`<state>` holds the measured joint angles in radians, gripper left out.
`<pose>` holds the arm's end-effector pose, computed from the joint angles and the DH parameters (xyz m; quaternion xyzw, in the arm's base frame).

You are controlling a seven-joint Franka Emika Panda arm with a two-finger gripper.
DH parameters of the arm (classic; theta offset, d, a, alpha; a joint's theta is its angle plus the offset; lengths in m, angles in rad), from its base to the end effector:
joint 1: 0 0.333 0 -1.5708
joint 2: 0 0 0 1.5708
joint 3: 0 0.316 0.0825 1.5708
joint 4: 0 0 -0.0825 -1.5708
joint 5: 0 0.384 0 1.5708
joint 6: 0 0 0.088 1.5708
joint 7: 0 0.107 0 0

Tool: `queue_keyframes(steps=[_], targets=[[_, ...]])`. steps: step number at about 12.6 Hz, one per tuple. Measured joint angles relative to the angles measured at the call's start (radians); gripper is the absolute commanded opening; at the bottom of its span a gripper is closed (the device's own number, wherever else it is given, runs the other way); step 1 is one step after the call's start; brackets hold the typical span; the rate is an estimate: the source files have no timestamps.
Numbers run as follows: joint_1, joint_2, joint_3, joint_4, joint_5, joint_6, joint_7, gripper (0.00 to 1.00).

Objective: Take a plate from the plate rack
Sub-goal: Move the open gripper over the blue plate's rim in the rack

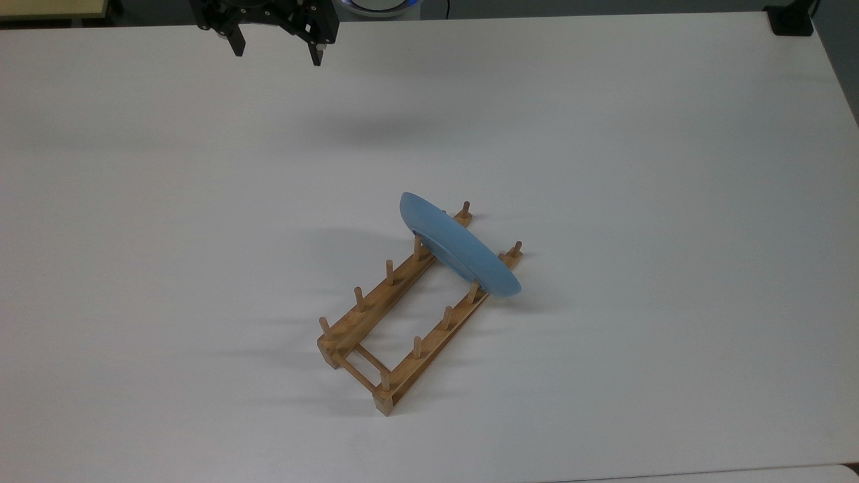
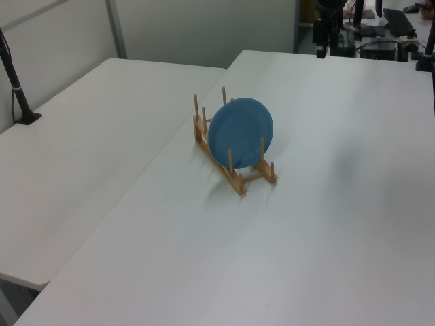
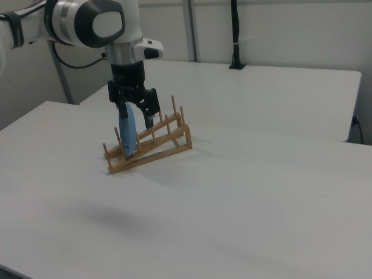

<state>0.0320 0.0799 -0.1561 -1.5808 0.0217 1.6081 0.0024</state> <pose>0.5756 -0.0662 0.5782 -0.9976 0.0638 0.0255 0.0062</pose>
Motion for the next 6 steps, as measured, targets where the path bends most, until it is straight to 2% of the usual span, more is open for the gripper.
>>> queue_keyframes(steps=[6], targets=[[0.008, 0.005, 0.002, 0.0, 0.0, 0.054, -0.001, 1.0]])
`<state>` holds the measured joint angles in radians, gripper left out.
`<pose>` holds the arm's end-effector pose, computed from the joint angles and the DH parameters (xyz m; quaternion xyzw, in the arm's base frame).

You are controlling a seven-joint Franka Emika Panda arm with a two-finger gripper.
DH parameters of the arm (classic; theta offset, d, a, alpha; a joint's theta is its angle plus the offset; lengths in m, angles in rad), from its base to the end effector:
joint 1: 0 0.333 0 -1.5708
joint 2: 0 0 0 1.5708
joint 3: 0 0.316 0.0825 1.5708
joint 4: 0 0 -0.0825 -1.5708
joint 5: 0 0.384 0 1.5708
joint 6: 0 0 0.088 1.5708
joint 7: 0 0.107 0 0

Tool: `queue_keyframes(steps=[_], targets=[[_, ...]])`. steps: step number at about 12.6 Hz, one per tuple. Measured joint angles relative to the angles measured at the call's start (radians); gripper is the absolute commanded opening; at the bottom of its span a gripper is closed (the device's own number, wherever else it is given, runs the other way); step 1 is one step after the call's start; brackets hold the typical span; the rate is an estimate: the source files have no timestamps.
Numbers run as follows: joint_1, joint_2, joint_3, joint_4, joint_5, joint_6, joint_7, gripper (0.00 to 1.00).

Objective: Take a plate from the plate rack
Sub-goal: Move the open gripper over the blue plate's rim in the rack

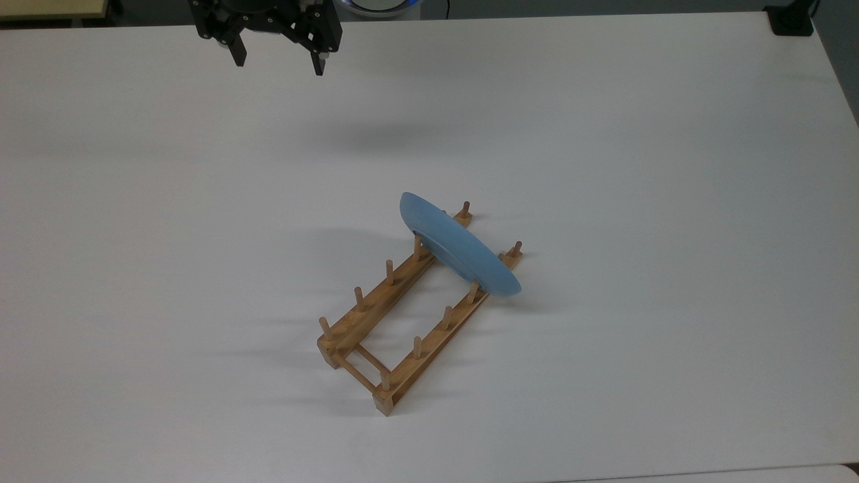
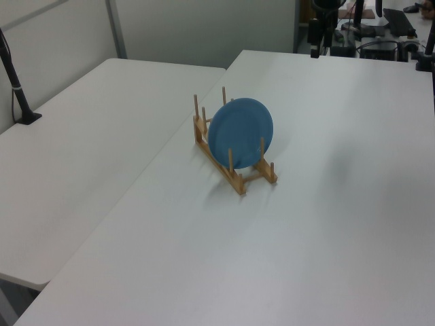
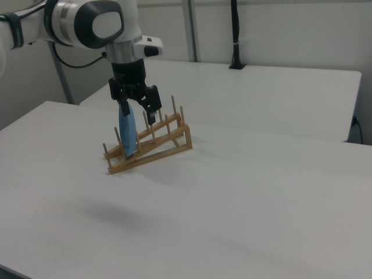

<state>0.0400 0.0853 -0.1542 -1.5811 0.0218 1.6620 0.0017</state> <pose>0.5834 -0.0612 0.5795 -0.9983 0.0587 0.0014 0.0044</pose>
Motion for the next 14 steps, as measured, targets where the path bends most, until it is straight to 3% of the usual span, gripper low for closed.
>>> queue_keyframes(steps=[5, 9, 11, 14], targets=[[0.001, 0.001, 0.0, 0.0, 0.0, 0.007, -0.014, 1.0], [0.006, 0.002, 0.026, 0.0, -0.006, 0.184, -0.059, 1.0], [0.041, 0.005, 0.063, 0.0, -0.083, 0.286, -0.061, 0.95], [0.172, 0.053, 0.08, -0.004, -0.301, 0.426, -0.032, 0.83]])
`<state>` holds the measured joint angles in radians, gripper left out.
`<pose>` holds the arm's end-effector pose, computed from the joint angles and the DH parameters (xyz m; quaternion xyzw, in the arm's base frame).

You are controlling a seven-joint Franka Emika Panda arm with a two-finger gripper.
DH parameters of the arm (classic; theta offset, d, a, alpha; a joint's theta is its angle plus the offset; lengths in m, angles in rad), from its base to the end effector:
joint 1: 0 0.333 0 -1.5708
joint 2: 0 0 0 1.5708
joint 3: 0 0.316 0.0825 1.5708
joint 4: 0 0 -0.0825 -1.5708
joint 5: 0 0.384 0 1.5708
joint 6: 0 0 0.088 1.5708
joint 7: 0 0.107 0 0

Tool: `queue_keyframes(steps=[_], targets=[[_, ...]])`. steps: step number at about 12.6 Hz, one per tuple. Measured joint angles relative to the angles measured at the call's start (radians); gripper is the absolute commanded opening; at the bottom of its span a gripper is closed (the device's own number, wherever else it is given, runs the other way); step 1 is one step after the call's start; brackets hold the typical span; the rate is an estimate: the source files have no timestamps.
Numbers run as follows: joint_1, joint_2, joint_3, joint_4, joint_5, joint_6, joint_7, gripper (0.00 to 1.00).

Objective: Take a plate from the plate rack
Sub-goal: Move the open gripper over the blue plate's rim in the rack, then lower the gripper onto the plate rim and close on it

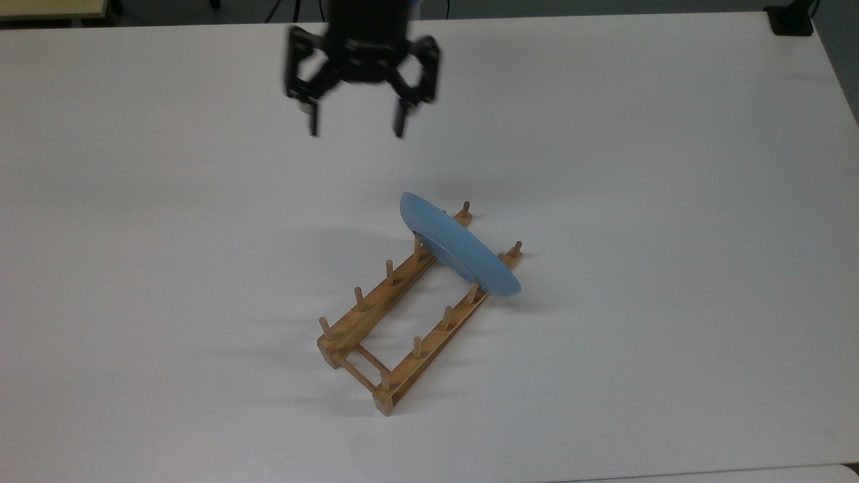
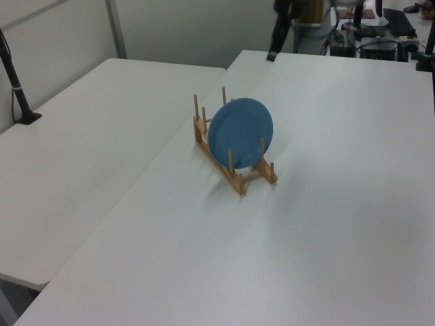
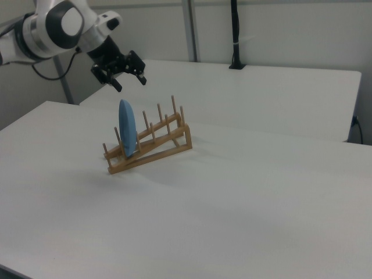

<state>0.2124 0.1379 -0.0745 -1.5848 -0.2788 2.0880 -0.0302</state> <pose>0.6332 0.0773 0.5919 0.9657 0.1284 0.1869 0.1263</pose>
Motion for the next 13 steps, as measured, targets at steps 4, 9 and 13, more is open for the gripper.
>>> queue_keyframes(steps=[4, 9, 13], targets=[[0.11, 0.071, 0.001, 0.0, -0.228, 0.065, 0.074, 0.61], [0.132, 0.094, 0.0, -0.001, -0.292, 0.065, 0.076, 0.56], [0.16, 0.148, 0.0, -0.003, -0.302, 0.065, 0.078, 0.56]])
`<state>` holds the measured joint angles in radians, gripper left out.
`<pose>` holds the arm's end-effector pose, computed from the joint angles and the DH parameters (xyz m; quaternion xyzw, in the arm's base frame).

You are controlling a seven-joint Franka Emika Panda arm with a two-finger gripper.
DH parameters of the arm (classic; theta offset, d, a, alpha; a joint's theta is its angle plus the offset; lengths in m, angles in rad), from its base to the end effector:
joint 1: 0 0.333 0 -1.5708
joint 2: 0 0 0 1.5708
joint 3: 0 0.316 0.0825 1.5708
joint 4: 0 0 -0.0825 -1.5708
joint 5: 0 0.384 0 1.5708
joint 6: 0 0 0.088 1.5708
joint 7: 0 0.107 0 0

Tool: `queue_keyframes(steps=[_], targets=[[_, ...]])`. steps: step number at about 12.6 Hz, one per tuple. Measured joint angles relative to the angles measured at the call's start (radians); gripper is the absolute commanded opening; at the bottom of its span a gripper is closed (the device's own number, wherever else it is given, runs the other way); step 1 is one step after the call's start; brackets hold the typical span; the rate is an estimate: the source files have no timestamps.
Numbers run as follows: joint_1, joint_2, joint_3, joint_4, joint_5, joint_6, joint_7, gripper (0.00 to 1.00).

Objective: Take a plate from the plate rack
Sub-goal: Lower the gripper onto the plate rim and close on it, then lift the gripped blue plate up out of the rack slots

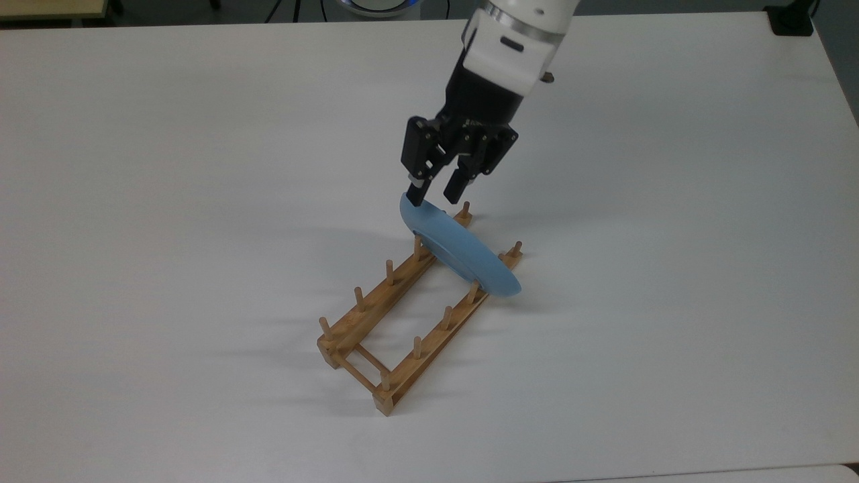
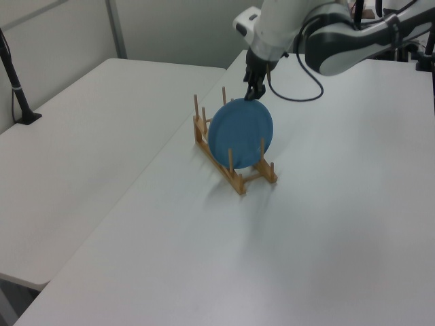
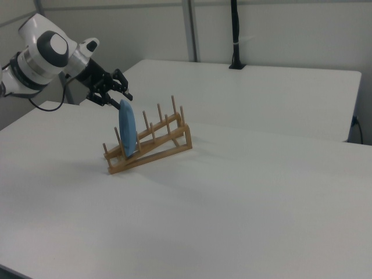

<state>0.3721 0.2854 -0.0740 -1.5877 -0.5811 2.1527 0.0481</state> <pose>0.6505 0.1822 0.5062 0.9228 0.2422 0.1773 0.2417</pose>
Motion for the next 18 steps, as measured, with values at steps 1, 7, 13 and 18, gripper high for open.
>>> queue_keyframes(steps=[1, 7, 13, 18], targets=[[0.003, 0.016, 0.001, 0.0, 0.0, 0.0, 0.0, 0.49], [0.008, 0.05, 0.001, 0.004, -0.055, 0.001, 0.003, 0.08], [0.008, 0.039, 0.0, 0.017, -0.065, 0.001, 0.004, 0.04], [-0.03, -0.034, -0.004, 0.093, -0.065, 0.001, 0.015, 0.03]])
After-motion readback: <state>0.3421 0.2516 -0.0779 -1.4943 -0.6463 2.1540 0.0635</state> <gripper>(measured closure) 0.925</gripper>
